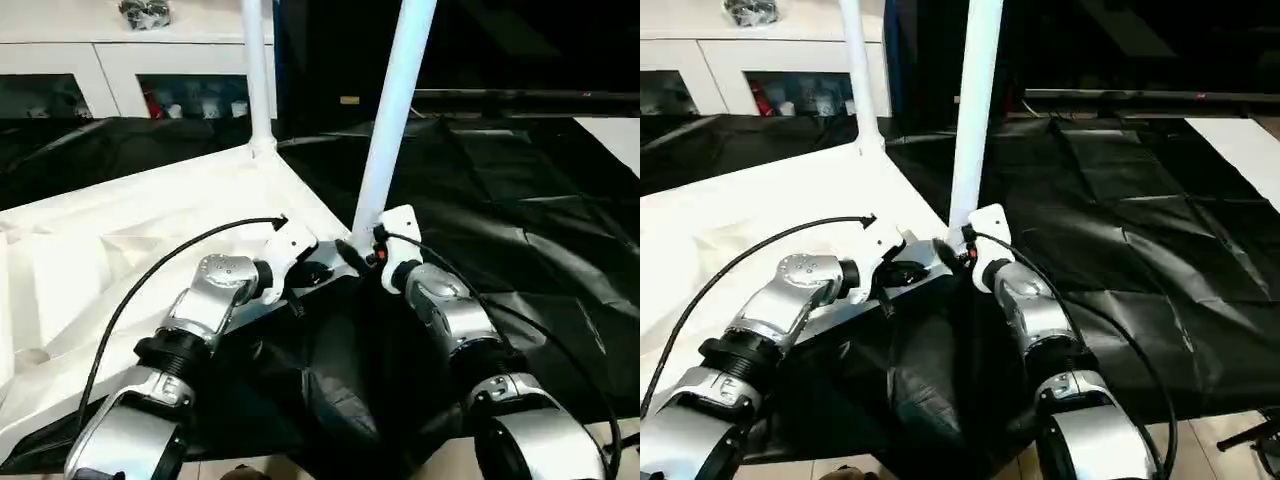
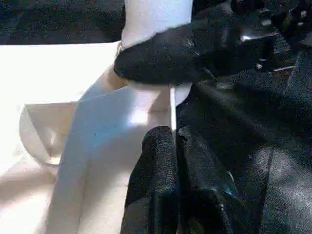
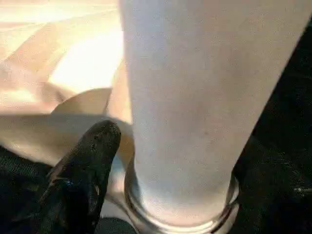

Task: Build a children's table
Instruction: Rotate leg to tighten

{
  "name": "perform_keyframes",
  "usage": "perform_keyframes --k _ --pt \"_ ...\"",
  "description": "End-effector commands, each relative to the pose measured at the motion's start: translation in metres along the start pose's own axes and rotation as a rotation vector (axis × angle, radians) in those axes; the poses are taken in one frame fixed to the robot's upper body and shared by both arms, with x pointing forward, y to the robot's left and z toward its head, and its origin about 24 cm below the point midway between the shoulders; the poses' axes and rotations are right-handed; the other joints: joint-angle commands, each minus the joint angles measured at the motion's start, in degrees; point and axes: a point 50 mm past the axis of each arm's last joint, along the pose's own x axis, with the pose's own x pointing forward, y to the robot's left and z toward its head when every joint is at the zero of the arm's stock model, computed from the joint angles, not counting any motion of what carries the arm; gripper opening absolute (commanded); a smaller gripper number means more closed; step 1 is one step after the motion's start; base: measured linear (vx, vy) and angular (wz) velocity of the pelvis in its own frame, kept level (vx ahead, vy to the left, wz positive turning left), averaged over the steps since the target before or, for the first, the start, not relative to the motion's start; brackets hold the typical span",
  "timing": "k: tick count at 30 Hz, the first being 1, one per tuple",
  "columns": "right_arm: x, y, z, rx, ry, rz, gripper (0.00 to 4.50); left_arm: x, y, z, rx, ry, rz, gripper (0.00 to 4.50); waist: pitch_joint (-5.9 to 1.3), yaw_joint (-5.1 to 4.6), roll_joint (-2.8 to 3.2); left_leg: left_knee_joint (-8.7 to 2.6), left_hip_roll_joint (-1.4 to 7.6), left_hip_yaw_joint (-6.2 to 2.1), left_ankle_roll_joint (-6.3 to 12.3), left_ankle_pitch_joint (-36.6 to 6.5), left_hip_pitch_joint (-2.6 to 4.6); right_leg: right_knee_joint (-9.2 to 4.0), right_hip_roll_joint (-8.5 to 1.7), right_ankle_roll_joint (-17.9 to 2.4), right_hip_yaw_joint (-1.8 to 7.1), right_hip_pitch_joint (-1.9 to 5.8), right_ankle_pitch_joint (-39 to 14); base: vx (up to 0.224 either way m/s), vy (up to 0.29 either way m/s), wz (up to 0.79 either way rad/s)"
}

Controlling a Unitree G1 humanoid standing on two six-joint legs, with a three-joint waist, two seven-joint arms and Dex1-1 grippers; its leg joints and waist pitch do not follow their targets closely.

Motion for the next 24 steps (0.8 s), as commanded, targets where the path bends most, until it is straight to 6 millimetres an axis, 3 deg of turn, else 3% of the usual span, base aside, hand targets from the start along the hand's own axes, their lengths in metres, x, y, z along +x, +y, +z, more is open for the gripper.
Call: perform_keyframes --k 1,7,14,15,17,18,21,22,24 --pt "0.003 0.020 0.000 -0.056 0.003 0.189 3.54 0.003 -0.011 0.005 0.007 -0.078 -0.082 0.00 -3.35 0.15 -0.43 -3.47 3.59 -1.84 3.06 -9.00 1.15 -4.15 -5.36 -11.94 2.58 2.09 -1.89 0.000 0.000 0.00" --pt "-0.013 0.014 0.003 -0.136 -0.002 0.362 3.54 -0.012 -0.013 0.002 0.031 -0.081 -0.187 0.00 -3.30 0.47 -0.43 -3.27 3.73 -1.60 4.37 -8.15 1.13 -4.03 -5.17 -12.67 2.46 2.09 -1.24 0.000 0.000 0.00" --pt "-0.033 0.010 0.005 -0.199 0.016 0.582 3.54 -0.037 -0.012 -0.010 0.062 -0.011 -0.305 0.00 -3.13 0.85 -0.14 -3.66 4.07 -1.66 2.78 -11.07 1.54 -4.22 -4.93 -12.45 2.43 1.63 -5.55 0.000 0.000 0.00" --pt "-0.035 0.012 0.005 -0.198 0.017 0.610 3.54 -0.040 -0.012 -0.011 0.061 -0.004 -0.314 0.00 -3.10 0.86 -0.40 -3.60 4.01 -1.57 2.76 -11.02 1.52 -4.22 -4.94 -12.71 2.44 1.58 -5.14 0.000 0.000 0.00" --pt "-0.038 0.014 0.004 -0.188 0.027 0.652 3.54 -0.045 -0.011 -0.013 0.056 0.004 -0.330 0.00 -3.09 0.99 -0.25 -3.65 4.02 -1.62 2.57 -10.95 1.50 -4.16 -4.99 -12.78 2.46 1.64 -5.15 0.000 0.000 0.00" --pt "-0.039 0.015 0.003 -0.189 0.036 0.668 3.54 -0.046 -0.011 -0.013 0.056 0.005 -0.333 0.00 -3.12 0.95 -0.69 -3.65 4.07 -1.59 2.67 -10.58 1.54 -4.08 -4.94 -12.91 2.44 1.62 -4.49 0.000 0.000 0.00" --pt "-0.040 0.016 0.000 -0.196 0.052 0.689 3.22 -0.047 -0.011 -0.013 0.054 0.005 -0.337 0.00 -3.11 1.25 -0.46 -3.56 4.02 -1.53 2.65 -10.21 1.65 -4.08 -5.06 -13.25 2.48 1.50 -4.20 0.000 0.000 0.00" --pt "-0.040 0.016 0.000 -0.197 0.056 0.694 3.22 -0.048 -0.011 -0.013 0.053 0.005 -0.338 0.00 -3.09 1.25 -0.75 -3.60 4.03 -1.52 2.59 -10.23 1.62 -4.08 -5.06 -13.26 2.46 1.55 -4.25 0.000 0.000 0.00" --pt "-0.040 0.017 -0.001 -0.198 0.061 0.697 3.17 -0.048 -0.011 -0.013 0.053 0.005 -0.339 0.00 -3.09 1.35 -0.72 -3.57 3.95 -1.54 2.37 -10.06 1.67 -4.06 -5.10 -13.18 2.49 1.54 -4.35 0.000 0.000 0.00"
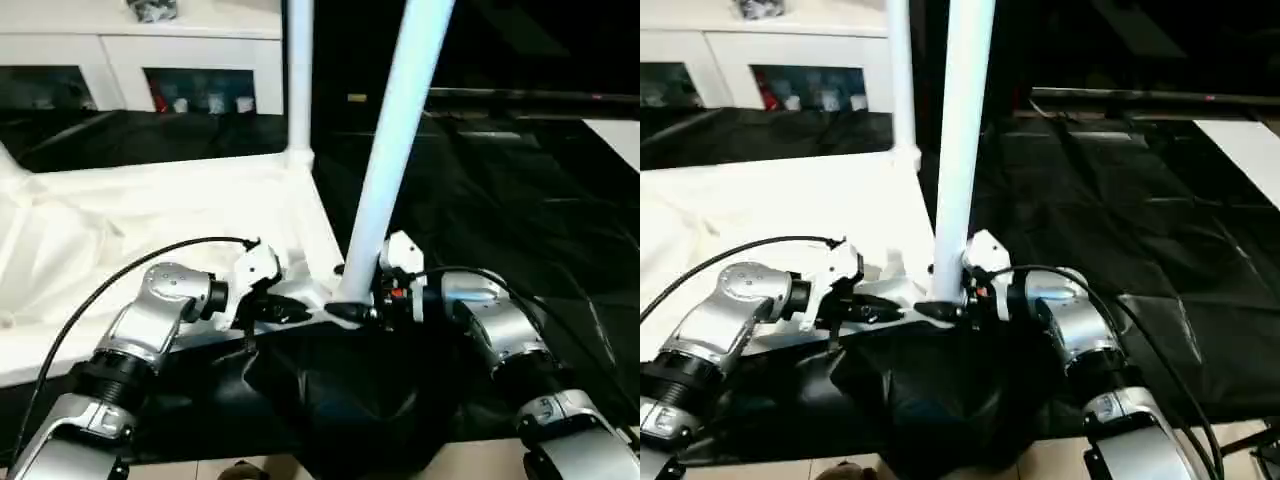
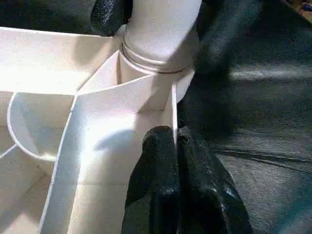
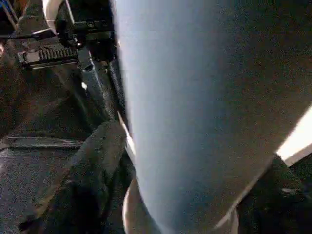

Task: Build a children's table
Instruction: Rotate leg to tighten

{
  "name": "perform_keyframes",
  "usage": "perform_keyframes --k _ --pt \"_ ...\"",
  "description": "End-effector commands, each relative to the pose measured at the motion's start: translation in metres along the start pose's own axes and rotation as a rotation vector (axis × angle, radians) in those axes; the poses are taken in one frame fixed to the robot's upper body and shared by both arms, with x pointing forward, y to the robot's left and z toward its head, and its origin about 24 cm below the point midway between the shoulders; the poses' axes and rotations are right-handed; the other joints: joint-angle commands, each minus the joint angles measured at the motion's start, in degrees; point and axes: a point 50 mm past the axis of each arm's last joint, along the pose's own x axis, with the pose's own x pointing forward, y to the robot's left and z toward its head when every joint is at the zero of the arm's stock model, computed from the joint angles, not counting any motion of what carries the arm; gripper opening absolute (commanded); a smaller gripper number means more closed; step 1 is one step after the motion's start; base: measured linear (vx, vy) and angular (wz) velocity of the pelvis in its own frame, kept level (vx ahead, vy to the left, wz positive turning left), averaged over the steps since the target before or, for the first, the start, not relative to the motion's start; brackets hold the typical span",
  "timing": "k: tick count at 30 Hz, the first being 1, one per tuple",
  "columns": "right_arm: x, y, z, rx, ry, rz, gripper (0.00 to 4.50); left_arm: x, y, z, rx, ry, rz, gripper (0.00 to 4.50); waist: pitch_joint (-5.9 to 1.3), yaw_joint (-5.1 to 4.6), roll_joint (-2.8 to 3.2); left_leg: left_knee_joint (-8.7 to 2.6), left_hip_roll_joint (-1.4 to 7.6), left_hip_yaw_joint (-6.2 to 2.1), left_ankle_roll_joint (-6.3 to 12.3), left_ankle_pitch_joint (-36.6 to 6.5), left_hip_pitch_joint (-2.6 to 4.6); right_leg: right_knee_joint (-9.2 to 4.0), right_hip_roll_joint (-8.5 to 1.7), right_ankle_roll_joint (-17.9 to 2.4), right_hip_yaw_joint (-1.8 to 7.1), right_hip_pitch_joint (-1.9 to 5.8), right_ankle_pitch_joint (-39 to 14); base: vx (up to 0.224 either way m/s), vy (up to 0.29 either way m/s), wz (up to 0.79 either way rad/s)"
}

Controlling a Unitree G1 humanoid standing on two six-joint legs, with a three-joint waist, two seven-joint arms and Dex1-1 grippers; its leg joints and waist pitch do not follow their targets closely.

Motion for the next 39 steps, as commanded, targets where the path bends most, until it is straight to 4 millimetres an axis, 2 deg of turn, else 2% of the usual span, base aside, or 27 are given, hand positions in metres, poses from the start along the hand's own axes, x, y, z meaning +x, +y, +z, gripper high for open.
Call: perform_keyframes --k 1,3,5,8,15,23,24,26,29,30,32,33,35,37,39 --pt "0.006 0.007 -0.002 -0.009 0.029 0.067 3.17 0.003 -0.003 0.007 0.018 -0.032 -0.019 0.00 -3.40 -0.03 -0.21 -3.59 3.67 -1.54 2.39 -10.04 1.68 -4.11 -5.34 -13.26 2.63 1.71 -4.43 0.000 0.000 0.00" --pt "0.006 0.007 -0.002 -0.013 0.040 0.075 2.85 0.003 -0.004 0.007 0.015 -0.032 -0.025 0.00 -3.45 -0.03 -0.25 -3.56 3.69 -1.57 2.48 -9.51 1.64 -4.04 -5.29 -13.12 2.60 1.75 -3.96 0.000 0.000 0.00" --pt "0.005 0.008 -0.002 -0.015 0.047 0.082 2.77 0.003 -0.005 0.006 0.013 -0.031 -0.030 0.00 -3.51 0.01 -0.19 -3.53 3.70 -1.58 2.67 -9.01 1.64 -3.91 -5.27 -13.22 2.56 1.78 -3.18 0.000 0.000 0.00" --pt "0.005 0.008 -0.002 -0.016 0.049 0.086 2.43 0.002 -0.005 0.005 0.010 -0.030 -0.033 0.00 -3.50 0.00 -0.24 -3.46 3.64 -1.52 2.98 -8.70 1.61 -3.84 -5.17 -13.31 2.54 1.77 -2.33 0.000 0.000 0.00" --pt "0.006 0.012 -0.005 -0.010 0.054 0.100 2.03 0.003 -0.006 0.005 0.004 -0.031 -0.032 0.00 -3.56 -0.01 -0.31 -3.41 3.62 -1.54 2.84 -8.70 1.64 -3.86 -5.23 -13.23 2.56 1.85 -2.56 0.000 0.000 0.00" --pt "0.008 0.016 -0.009 0.002 0.053 0.113 1.99 0.005 -0.007 0.004 -0.001 -0.032 -0.028 0.00 -3.61 -0.02 -0.35 -3.33 3.59 -1.55 3.11 -8.41 1.66 -3.75 -5.14 -13.42 2.51 1.85 -1.73 0.000 0.000 0.00" --pt "0.009 0.017 -0.009 0.005 0.051 0.109 1.99 0.006 -0.005 0.004 0.000 -0.035 -0.006 0.00 -3.63 0.02 0.02 -3.34 3.60 -1.61 2.99 -8.55 1.66 -3.74 -5.19 -13.45 2.51 1.86 -1.87 0.000 0.000 0.00" --pt "0.009 0.017 -0.009 0.007 0.048 0.104 1.99 0.006 -0.003 0.005 0.001 -0.037 0.014 0.00 -3.66 0.00 -0.17 -3.34 3.64 -1.59 2.78 -8.86 1.75 -3.76 -5.15 -13.55 2.50 1.87 -1.59 0.000 0.000 0.00" --pt "0.016 0.013 -0.010 0.023 0.032 0.006 1.99 0.015 0.004 0.009 -0.006 -0.049 0.113 0.00 -3.45 -0.06 -0.20 -3.52 3.62 -1.62 2.27 -10.04 1.84 -4.05 -5.23 -13.35 2.59 1.74 -3.28 0.000 0.000 0.00" --pt "0.020 0.009 -0.011 0.036 0.030 -0.082 1.99 0.022 0.009 0.012 -0.015 -0.054 0.172 0.00 -3.25 -0.20 -0.31 -3.69 3.56 -1.62 1.18 -12.18 2.08 -4.57 -5.38 -12.91 2.71 1.49 -7.27 0.000 0.000 0.00" --pt "0.026 0.002 -0.014 0.075 0.037 -0.194 1.98 0.031 0.013 0.016 -0.028 -0.064 0.230 0.00 -3.16 -0.30 -0.26 -3.86 3.54 -1.78 0.05 -13.55 2.22 -4.80 -5.52 -12.41 2.77 1.45 -10.37 0.000 0.000 0.00" --pt "0.033 -0.003 -0.015 0.098 0.047 -0.297 1.97 0.040 0.017 0.021 -0.045 -0.075 0.276 0.00 -3.14 -0.43 -0.36 -3.98 3.52 -1.98 -1.04 -14.87 2.30 -5.20 -5.81 -11.34 2.82 1.52 -14.13 0.000 0.000 0.00" --pt "0.039 -0.007 -0.018 0.129 0.058 -0.417 1.96 0.050 0.019 0.027 -0.059 -0.085 0.312 0.00 -3.16 -0.71 -0.29 -4.12 3.48 -2.18 -1.77 -15.57 2.29 -5.32 -5.84 -10.57 2.78 1.45 -16.28 0.000 0.000 0.00" --pt "0.047 -0.010 -0.019 0.160 0.076 -0.527 1.96 0.060 0.021 0.034 -0.077 -0.100 0.348 0.00 -3.19 -0.92 -0.10 -4.17 3.50 -2.19 -1.96 -15.72 2.32 -5.47 -5.85 -9.98 2.85 1.24 -16.21 0.000 0.000 0.00" --pt "0.052 -0.010 -0.020 0.178 0.080 -0.566 1.96 0.066 0.022 0.038 -0.080 -0.107 0.365 0.00 -3.24 -1.25 -0.23 -4.16 3.27 -2.14 -1.99 -15.59 2.29 -5.45 -5.61 -9.98 2.84 1.23 -15.20 0.000 0.000 0.00"
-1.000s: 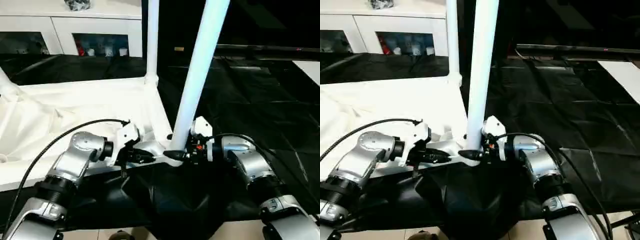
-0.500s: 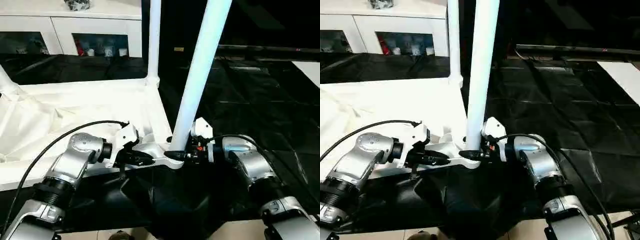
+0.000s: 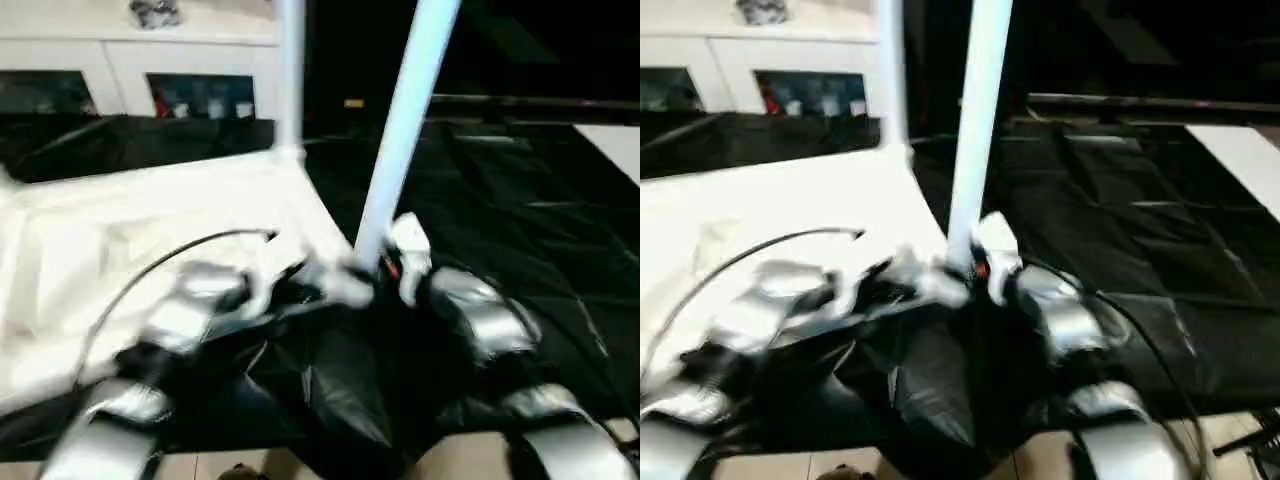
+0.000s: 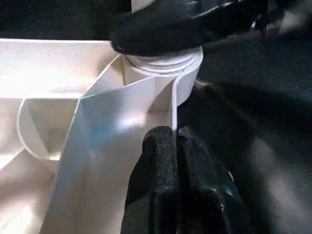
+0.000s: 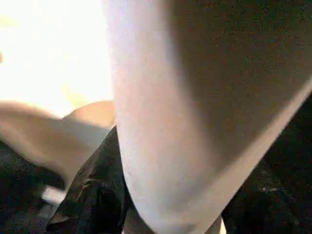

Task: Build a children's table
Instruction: Rotate leg to tighten

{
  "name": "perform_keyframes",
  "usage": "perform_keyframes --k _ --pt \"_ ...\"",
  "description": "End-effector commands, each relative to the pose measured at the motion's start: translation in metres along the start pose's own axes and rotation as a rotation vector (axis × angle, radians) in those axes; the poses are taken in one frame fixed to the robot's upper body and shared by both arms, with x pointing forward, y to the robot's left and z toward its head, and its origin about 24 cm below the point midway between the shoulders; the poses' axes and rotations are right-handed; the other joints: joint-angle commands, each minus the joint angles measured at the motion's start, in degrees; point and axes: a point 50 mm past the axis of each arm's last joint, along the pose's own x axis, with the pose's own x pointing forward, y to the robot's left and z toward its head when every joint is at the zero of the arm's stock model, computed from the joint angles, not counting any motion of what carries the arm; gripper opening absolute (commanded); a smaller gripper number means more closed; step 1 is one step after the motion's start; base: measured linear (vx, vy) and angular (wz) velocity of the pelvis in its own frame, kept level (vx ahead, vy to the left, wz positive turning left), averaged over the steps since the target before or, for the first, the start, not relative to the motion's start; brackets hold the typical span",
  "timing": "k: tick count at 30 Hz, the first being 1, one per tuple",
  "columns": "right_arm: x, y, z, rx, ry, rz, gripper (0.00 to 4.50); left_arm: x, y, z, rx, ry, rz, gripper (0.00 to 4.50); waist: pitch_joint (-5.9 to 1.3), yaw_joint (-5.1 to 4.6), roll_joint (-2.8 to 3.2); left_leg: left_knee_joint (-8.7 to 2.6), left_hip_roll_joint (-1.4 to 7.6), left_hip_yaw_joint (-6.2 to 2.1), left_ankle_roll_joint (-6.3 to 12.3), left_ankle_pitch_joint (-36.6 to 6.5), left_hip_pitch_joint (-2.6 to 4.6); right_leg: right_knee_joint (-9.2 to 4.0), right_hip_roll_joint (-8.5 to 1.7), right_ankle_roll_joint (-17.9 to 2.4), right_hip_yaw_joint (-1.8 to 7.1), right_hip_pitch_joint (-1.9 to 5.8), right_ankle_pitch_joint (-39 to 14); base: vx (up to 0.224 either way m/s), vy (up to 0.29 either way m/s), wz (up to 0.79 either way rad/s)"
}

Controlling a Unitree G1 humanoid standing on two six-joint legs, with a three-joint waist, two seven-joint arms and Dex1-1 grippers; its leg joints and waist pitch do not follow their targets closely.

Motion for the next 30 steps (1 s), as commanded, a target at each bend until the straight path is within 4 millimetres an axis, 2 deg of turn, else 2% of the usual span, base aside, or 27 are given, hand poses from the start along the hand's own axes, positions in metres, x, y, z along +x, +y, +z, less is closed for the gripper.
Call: perform_keyframes --k 1,5,6,11,12,14,16,22,28,30 --pt "0.014 0.037 -0.020 0.000 0.100 0.078 1.96 0.018 -0.005 0.021 -0.016 -0.082 0.068 0.00 -2.84 -0.10 -0.34 -4.14 3.47 -2.02 -1.29 -15.28 1.78 -5.65 -5.41 -9.61 2.86 1.00 -14.73 0.000 0.000 0.00" --pt "0.022 0.047 -0.013 0.056 0.064 0.108 1.96 0.021 -0.007 0.025 0.005 -0.090 0.054 0.00 -3.21 -0.03 -0.13 -3.94 3.50 -2.01 0.53 -12.41 1.37 -5.07 -5.32 -10.03 2.74 1.36 -9.11 0.000 0.000 0.00" --pt "0.022 0.048 -0.011 0.076 0.054 0.124 2.52 0.021 -0.006 0.024 0.012 -0.090 0.049 0.00 -3.22 0.02 -0.15 -3.91 3.50 -1.96 1.17 -11.77 1.31 -4.96 -5.30 -10.43 2.67 1.47 -7.59 0.000 0.000 0.00" --pt "0.018 0.041 -0.008 0.057 0.040 0.185 2.88 0.007 -0.002 0.015 0.041 -0.089 0.009 0.00 -2.99 -0.04 -0.25 -4.07 3.62 -2.04 1.18 -13.86 1.39 -5.36 -5.51 -10.19 2.67 1.37 -11.42 0.000 0.000 0.00" --pt "0.017 0.040 -0.008 0.049 0.039 0.192 3.11 0.006 -0.003 0.015 0.048 -0.091 0.001 0.00 -3.05 -0.05 -0.29 -4.07 3.64 -2.05 1.09 -13.68 1.30 -5.32 -5.52 -10.06 2.70 1.44 -11.48 0.000 0.000 0.00" --pt "0.015 0.038 -0.007 0.039 0.037 0.206 3.11 0.004 -0.003 0.013 0.047 -0.091 -0.014 0.00 -3.04 -0.13 -0.31 -4.09 3.66 -2.00 1.18 -13.25 1.30 -5.26 -5.44 -10.21 2.71 1.38 -10.74 0.000 0.000 0.00" --pt "0.009 0.033 -0.006 -0.003 0.030 0.269 3.11 -0.003 -0.004 0.009 0.062 -0.099 -0.057 0.00 -3.07 -0.01 -0.42 -3.96 3.62 -2.01 1.75 -12.38 1.05 -5.20 -5.55 -10.30 2.65 1.64 -9.96 0.000 0.000 0.00" --pt "-0.010 0.024 -0.006 -0.079 0.043 0.491 3.11 -0.021 -0.004 0.003 0.079 -0.108 -0.159 0.00 -3.11 0.36 -0.42 -3.70 3.79 -1.74 3.06 -10.13 0.95 -4.64 -5.13 -11.19 2.50 1.78 -6.48 0.000 0.000 0.00" --pt "-0.027 0.014 -0.007 -0.111 0.080 0.630 3.11 -0.039 -0.001 -0.003 0.092 -0.070 -0.235 0.00 -3.04 0.54 -0.32 -3.77 3.98 -1.64 2.92 -10.69 1.11 -4.53 -5.02 -12.09 2.45 1.53 -6.82 0.000 0.000 0.00" --pt "-0.032 0.011 -0.009 -0.134 0.103 0.656 2.79 -0.048 -0.001 -0.008 0.097 -0.046 -0.273 0.00 -3.00 0.58 -0.27 -3.90 4.08 -1.65 2.33 -11.55 1.28 -4.54 -4.99 -12.48 2.47 1.37 -7.48 0.000 0.000 0.00"
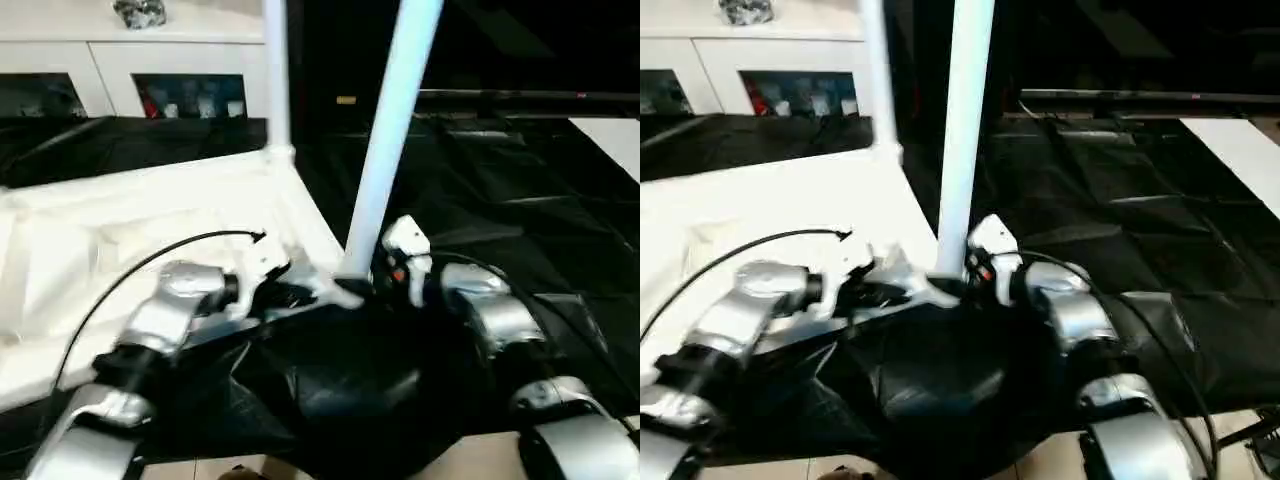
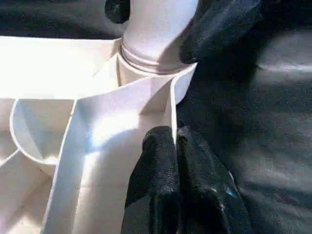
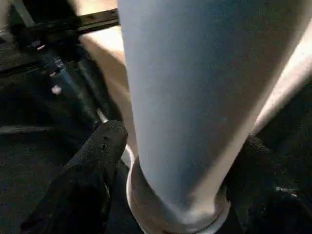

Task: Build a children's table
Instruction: Rotate leg to tighten

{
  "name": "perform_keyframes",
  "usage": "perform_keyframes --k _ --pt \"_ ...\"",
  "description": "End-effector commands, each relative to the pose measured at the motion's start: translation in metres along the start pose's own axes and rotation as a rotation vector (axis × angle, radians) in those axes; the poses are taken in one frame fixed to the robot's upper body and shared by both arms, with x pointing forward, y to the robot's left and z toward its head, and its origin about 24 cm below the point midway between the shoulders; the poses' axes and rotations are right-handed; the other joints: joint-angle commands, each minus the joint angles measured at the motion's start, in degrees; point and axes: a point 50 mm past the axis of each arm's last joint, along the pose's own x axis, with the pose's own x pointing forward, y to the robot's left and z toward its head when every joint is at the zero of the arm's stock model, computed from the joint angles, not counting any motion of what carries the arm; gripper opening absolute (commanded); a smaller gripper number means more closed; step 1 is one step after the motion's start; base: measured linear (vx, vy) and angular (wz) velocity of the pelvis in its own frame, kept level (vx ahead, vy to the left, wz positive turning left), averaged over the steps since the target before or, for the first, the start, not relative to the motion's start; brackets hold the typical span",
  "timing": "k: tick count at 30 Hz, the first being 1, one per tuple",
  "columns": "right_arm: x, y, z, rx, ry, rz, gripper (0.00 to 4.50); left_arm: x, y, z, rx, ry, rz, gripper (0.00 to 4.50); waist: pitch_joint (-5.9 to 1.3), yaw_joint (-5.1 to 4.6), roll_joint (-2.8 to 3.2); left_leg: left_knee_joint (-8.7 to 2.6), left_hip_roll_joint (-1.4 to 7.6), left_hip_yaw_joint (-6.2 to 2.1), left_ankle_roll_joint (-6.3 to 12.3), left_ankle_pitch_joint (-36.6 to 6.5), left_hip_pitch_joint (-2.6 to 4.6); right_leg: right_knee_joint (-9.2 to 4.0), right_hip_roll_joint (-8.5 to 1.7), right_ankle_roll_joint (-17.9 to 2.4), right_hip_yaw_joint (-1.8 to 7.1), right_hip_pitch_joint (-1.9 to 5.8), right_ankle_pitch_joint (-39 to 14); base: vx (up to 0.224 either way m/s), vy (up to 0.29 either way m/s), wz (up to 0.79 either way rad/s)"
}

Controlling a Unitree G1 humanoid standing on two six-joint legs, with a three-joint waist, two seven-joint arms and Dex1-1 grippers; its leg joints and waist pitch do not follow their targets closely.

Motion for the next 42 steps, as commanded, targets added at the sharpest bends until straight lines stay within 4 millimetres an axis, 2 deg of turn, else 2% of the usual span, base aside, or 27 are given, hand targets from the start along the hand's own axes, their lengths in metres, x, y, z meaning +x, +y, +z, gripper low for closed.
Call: perform_keyframes --k 1,2,5,8,9,13,19,20,23,25,27,28,29,30,32,33,35,38,40,42 --pt "0.006 0.011 -0.009 0.008 0.038 0.087 2.79 0.001 -0.003 0.011 0.040 -0.052 -0.051 0.00 -3.08 0.21 -0.10 -3.65 3.80 -1.63 2.22 -11.60 1.46 -4.49 -5.19 -12.83 2.57 1.56 -7.30 0.000 0.000 0.00" --pt "0.006 0.011 -0.009 0.009 0.039 0.089 2.79 -0.001 -0.003 0.011 0.039 -0.048 -0.055 0.00 -3.10 0.26 -0.07 -3.67 3.84 -1.64 2.08 -11.60 1.54 -4.46 -5.24 -12.93 2.58 1.54 -7.24 0.000 0.000 0.00" --pt "0.007 0.013 -0.009 0.001 0.042 0.102 2.39 -0.007 -0.004 0.007 0.033 -0.027 -0.076 0.00 -3.06 0.37 -0.08 -3.69 3.79 -1.59 1.77 -11.70 1.52 -4.43 -5.24 -13.12 2.66 1.56 -6.70 0.000 0.000 0.00" --pt "0.008 0.014 -0.008 -0.002 0.039 0.111 2.31 -0.009 -0.005 0.006 0.030 -0.020 -0.084 0.00 -3.06 0.47 -0.01 -3.79 3.85 -1.64 1.39 -12.12 1.65 -4.44 -5.29 -13.03 2.66 1.50 -7.01 0.000 0.000 0.00" --pt "0.008 0.015 -0.008 -0.002 0.035 0.121 2.13 -0.010 -0.006 0.005 0.027 -0.017 -0.089 0.00 -3.04 0.46 -0.01 -3.86 3.84 -1.66 1.01 -12.64 1.70 -4.47 -5.29 -13.03 2.68 1.48 -7.25 0.000 0.000 0.00" --pt "0.009 0.018 -0.008 -0.001 0.028 0.145 2.00 -0.011 -0.007 0.004 0.018 -0.012 -0.095 0.00 -3.08 0.46 -0.24 -3.80 3.79 -1.64 1.04 -12.00 1.61 -4.34 -5.25 -13.07 2.69 1.62 -6.08 0.000 0.000 0.00" --pt "0.010 0.023 -0.010 0.003 0.028 0.163 1.98 -0.009 -0.006 0.004 0.015 -0.021 -0.072 0.00 -3.07 0.54 -0.22 -3.77 3.77 -1.63 1.13 -11.87 1.66 -4.32 -5.21 -13.05 2.67 1.61 -5.83 0.000 0.000 0.00" --pt "0.012 0.025 -0.011 0.007 0.027 0.166 1.98 -0.006 -0.004 0.006 0.015 -0.027 -0.046 0.00 -3.07 0.57 -0.10 -3.77 3.80 -1.63 1.08 -11.98 1.73 -4.33 -5.23 -13.04 2.69 1.56 -5.85 0.000 0.000 0.00" --pt "0.016 0.028 -0.013 0.020 0.016 0.152 1.98 0.000 -0.002 0.008 0.017 -0.035 -0.004 0.00 -3.06 0.63 -0.25 -3.73 3.75 -1.65 1.06 -11.83 1.66 -4.39 -5.30 -12.96 2.71 1.67 -5.78 0.000 0.000 0.00" --pt "0.019 0.028 -0.013 0.038 0.005 0.125 1.98 0.004 0.000 0.009 0.012 -0.036 0.025 0.00 -2.92 0.62 -0.23 -3.86 3.74 -1.68 0.72 -13.02 1.79 -4.68 -5.32 -12.59 2.79 1.52 -7.83 0.000 0.000 0.00" --pt "0.028 0.026 -0.014 0.067 -0.010 0.024 1.98 0.014 0.005 0.013 0.005 -0.038 0.105 0.00 -2.77 0.43 -0.24 -4.05 3.73 -1.73 -0.03 -14.44 2.04 -5.02 -5.37 -12.14 2.91 1.21 -10.41 0.000 0.000 0.00" --pt "0.035 0.022 -0.017 0.098 0.000 -0.082 1.98 0.022 0.009 0.017 -0.005 -0.042 0.156 0.00 -2.71 0.32 -0.24 -4.16 3.71 -1.88 -0.80 -15.52 2.04 -5.20 -5.58 -11.64 2.94 1.27 -12.92 0.000 0.000 0.00" --pt "0.037 0.021 -0.017 0.104 0.001 -0.101 1.98 0.024 0.009 0.018 -0.010 -0.044 0.167 0.00 -2.65 0.25 -0.19 -4.29 3.75 -2.01 -1.32 -16.08 2.11 -5.35 -5.68 -11.37 2.96 1.17 -14.37 0.000 0.000 0.00" --pt "0.042 0.019 -0.019 0.127 0.008 -0.173 1.98 0.031 0.012 0.022 -0.029 -0.052 0.209 0.00 -2.65 0.01 -0.27 -4.30 3.60 -2.21 -2.33 -17.66 2.16 -5.67 -5.86 -10.55 2.93 1.16 -17.95 0.000 0.000 0.00" --pt "0.048 0.017 -0.019 0.146 0.015 -0.246 1.98 0.039 0.013 0.026 -0.045 -0.061 0.247 0.00 -2.60 -0.26 -0.35 -4.36 3.56 -2.22 -2.44 -17.81 2.06 -5.86 -5.85 -9.95 2.98 1.14 -18.92 0.000 0.000 0.00" --pt "0.052 0.016 -0.019 0.162 0.017 -0.297 1.98 0.045 0.014 0.029 -0.054 -0.067 0.271 0.00 -2.65 -0.28 -0.07 -4.34 3.65 -2.35 -2.57 -18.20 2.28 -5.95 -5.95 -9.66 3.01 0.96 -19.34 0.000 0.000 0.00" --pt "0.060 0.011 -0.017 0.214 0.021 -0.424 1.98 0.056 0.014 0.036 -0.071 -0.076 0.304 0.00 -2.68 -0.68 -0.22 -4.37 3.51 -2.27 -2.67 -18.40 2.22 -5.95 -5.73 -9.69 3.04 0.83 -18.93 0.000 0.000 0.00" --pt "0.069 0.010 -0.010 0.225 0.006 -0.467 1.98 0.066 0.013 0.042 -0.065 -0.075 0.314 0.00 -2.88 -0.80 0.14 -4.31 3.43 -2.32 -2.25 -17.58 2.06 -5.80 -5.72 -9.75 2.98 0.96 -16.41 0.000 0.000 0.00" --pt "0.073 0.010 -0.005 0.218 -0.014 -0.456 2.54 0.067 0.013 0.042 -0.062 -0.075 0.315 0.00 -2.99 -0.60 -0.01 -4.18 3.38 -2.17 -1.15 -16.44 1.81 -5.67 -5.77 -9.90 2.98 1.25 -13.52 0.000 0.000 0.00" --pt "0.074 0.012 -0.001 0.253 -0.053 -0.413 2.74 0.067 0.013 0.042 -0.051 -0.073 0.307 0.00 -3.07 -0.57 -0.02 -4.12 3.40 -2.09 -0.14 -14.70 1.66 -5.36 -5.59 -10.30 2.91 1.37 -10.50 0.000 0.000 0.00"
